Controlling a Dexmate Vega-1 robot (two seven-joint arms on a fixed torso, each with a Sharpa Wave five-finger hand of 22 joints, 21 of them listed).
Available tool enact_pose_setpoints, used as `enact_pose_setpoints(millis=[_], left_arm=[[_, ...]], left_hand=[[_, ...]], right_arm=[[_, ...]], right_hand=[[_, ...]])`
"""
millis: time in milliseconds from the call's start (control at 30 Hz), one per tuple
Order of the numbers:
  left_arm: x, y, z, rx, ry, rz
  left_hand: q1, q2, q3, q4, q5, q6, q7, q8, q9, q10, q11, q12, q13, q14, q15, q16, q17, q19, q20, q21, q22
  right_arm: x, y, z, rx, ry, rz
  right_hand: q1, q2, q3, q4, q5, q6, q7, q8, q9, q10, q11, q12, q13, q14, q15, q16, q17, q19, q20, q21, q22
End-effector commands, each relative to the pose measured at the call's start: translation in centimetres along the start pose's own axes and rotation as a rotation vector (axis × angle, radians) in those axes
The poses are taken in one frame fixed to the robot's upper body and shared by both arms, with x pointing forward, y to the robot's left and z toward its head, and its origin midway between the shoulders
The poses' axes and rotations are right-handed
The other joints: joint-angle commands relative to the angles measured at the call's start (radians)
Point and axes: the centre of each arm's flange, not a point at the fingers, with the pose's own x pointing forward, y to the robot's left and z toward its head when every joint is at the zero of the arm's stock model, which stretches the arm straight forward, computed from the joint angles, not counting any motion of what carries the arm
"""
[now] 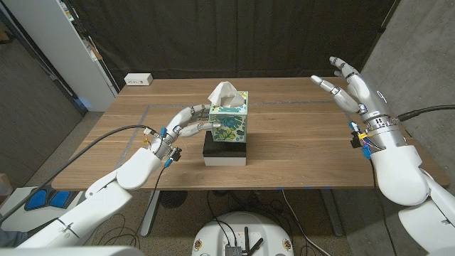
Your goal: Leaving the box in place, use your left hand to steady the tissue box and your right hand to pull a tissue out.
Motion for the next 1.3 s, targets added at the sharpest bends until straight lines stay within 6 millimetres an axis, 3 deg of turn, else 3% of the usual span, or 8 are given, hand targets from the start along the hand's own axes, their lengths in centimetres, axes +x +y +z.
enact_pose_setpoints(millis=[33, 700, 1300], left_arm=[[0.3, -0.2, 0.1, 0.0, 0.003, -0.01], [0.3, -0.4, 0.4, 0.003, -0.001, -0.016], [0.3, -0.6, 0.4, -0.007, 0.004, -0.012]], left_hand=[[0.058, 0.064, 0.003, 0.001, 0.006, 0.021, 0.011, 0.002, 0.013, 0.01, -0.005, -0.003, 0.002, 0.001, -0.029, -0.001, 0.004, 0.007, 0.001, -0.001, 0.002], [0.057, 0.065, 0.003, 0.003, 0.006, 0.024, 0.011, -0.001, 0.013, 0.012, -0.006, -0.005, 0.004, 0.004, -0.029, -0.001, 0.004, 0.008, 0.001, -0.001, 0.002], [0.055, 0.068, 0.003, 0.005, 0.007, 0.024, 0.011, -0.004, 0.014, 0.016, -0.001, -0.006, 0.006, 0.004, -0.029, -0.004, 0.003, 0.008, 0.001, -0.001, 0.002]], right_arm=[[0.0, 0.0, 0.2, -0.08, -0.001, 0.011], [1.4, 0.5, 1.0, -0.087, -0.081, 0.06], [3.5, 1.7, 3.4, -0.054, -0.212, 0.125]], right_hand=[[0.014, 0.002, 0.011, -0.001, 0.007, 0.004, -0.004, 0.003, 0.003, 0.011, -0.002, 0.004, 0.002, 0.008, 0.0, 0.01, 0.002, 0.009, 0.0, 0.001, 0.003], [0.032, 0.006, 0.02, -0.004, 0.01, 0.012, -0.009, 0.003, 0.004, 0.019, -0.009, 0.004, 0.002, 0.014, -0.005, 0.011, 0.0, 0.017, -0.001, 0.001, 0.003], [0.046, 0.008, 0.026, -0.005, 0.012, 0.02, -0.015, 0.004, 0.004, 0.025, -0.013, 0.003, 0.002, 0.021, -0.004, 0.012, -0.001, 0.027, -0.006, 0.002, 0.003]])
